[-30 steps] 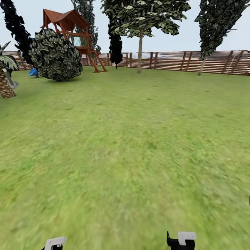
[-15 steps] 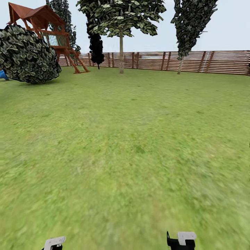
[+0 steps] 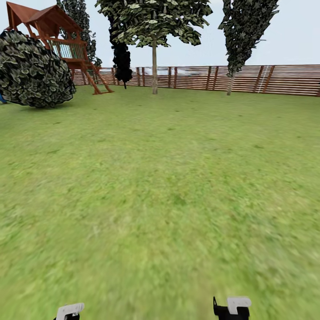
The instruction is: In the garden, pick up the pesticide atomizer on the floor and spray pesticide onto both trees until each tree trunk is fully covered.
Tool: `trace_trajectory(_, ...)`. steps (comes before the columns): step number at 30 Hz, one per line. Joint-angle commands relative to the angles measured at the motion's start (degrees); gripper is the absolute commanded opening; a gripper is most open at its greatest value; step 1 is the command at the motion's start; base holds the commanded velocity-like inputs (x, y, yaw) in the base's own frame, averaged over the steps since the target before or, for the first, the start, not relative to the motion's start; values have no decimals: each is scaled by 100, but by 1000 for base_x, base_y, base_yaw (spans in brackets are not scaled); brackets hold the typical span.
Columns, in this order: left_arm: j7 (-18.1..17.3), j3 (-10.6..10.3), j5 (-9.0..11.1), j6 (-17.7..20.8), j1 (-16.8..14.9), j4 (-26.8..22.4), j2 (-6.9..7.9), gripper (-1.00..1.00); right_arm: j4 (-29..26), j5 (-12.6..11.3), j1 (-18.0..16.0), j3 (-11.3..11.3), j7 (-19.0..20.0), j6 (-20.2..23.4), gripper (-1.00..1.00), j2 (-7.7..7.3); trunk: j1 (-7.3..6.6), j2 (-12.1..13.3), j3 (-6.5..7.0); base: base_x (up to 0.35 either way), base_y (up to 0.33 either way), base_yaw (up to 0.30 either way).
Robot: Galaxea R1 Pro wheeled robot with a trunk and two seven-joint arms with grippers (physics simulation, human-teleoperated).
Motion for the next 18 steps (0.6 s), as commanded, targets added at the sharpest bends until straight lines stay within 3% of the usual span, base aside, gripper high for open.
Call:
trace_trajectory(1,-19,40,-13,-19,-6,6,0,-100,1,-54,-3,51,-9,-14,100,0,3,-2,-5,339,0,0)
trace_trajectory(18,-19,34,-13,-28,-4,6,8,-100,10,-36,35,51,-17,12,100,-9,3,-2,-5,339,0,0)
